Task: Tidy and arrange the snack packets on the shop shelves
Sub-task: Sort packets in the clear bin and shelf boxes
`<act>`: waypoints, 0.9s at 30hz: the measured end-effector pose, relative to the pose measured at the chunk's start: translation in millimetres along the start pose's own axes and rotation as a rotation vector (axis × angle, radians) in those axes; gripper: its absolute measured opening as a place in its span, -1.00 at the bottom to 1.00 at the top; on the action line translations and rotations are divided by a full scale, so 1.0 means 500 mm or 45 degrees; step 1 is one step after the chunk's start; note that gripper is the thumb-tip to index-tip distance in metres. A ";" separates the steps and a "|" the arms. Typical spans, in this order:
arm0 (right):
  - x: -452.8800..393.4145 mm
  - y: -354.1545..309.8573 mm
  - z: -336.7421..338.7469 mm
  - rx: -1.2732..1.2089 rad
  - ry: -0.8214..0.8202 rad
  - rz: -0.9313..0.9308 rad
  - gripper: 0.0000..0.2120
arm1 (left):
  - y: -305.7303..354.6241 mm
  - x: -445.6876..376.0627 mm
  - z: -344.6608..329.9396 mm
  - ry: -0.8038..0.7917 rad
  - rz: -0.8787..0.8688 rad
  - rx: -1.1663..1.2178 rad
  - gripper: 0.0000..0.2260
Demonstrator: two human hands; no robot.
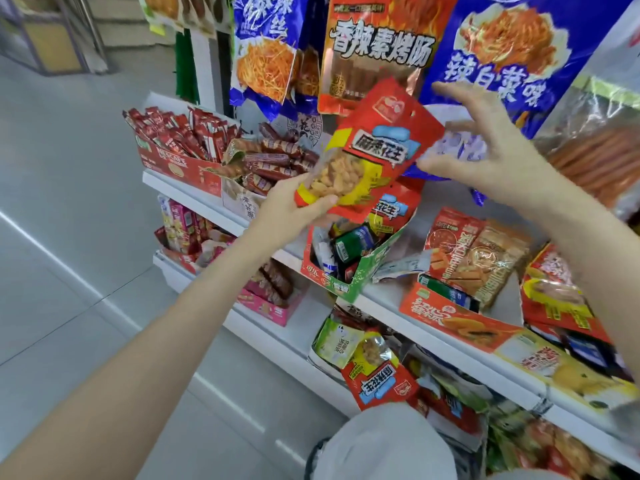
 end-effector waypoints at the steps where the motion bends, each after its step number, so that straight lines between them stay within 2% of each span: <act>1: -0.002 0.004 -0.015 0.110 -0.069 0.026 -0.45 | 0.001 0.004 -0.010 -0.094 0.038 0.056 -0.81; 2: -0.004 0.014 -0.029 0.106 -0.096 0.010 -0.54 | -0.003 0.005 -0.018 -0.143 0.070 0.098 -0.80; 4: -0.011 0.015 -0.027 0.169 0.064 0.014 -0.72 | -0.011 0.001 -0.031 -0.116 0.105 0.105 -0.80; 6: -0.010 0.007 0.012 0.464 0.379 0.032 -0.75 | -0.032 -0.008 -0.034 -0.035 0.125 -0.189 -0.70; 7: -0.009 0.008 0.022 0.578 0.444 0.009 -0.74 | -0.046 -0.007 -0.042 -0.049 0.136 -0.385 -0.63; 8: -0.015 0.016 0.017 0.693 0.418 -0.040 -0.73 | -0.061 -0.001 -0.057 -0.114 0.135 -0.557 -0.58; 11: -0.040 0.059 -0.064 0.991 0.114 -0.097 -0.77 | -0.110 0.022 -0.105 -0.349 0.078 -0.968 -0.54; 14: -0.049 0.084 -0.148 1.185 -0.088 -0.039 -0.73 | -0.145 0.025 -0.110 -0.388 0.103 -1.208 -0.56; 17: -0.056 0.117 -0.190 1.235 -0.225 -0.058 -0.62 | -0.142 0.018 -0.107 -0.321 0.082 -1.221 -0.67; 23: -0.096 0.127 -0.185 1.035 -0.241 -0.093 -0.76 | -0.110 0.018 -0.102 -0.204 -0.045 -1.086 -0.78; 27: -0.090 0.140 -0.196 0.935 -0.317 -0.118 -0.75 | -0.115 0.026 -0.105 -0.229 -0.129 -1.207 -0.78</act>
Point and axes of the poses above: each hand's wrist, its own x-axis away from the middle knuckle, its own z-axis out of the back of the hand, y = z × x, the point moved 8 cm from there along -x, towards the middle knuckle, and after that the axes turned 11 degrees about x, right-handed, at the moved point
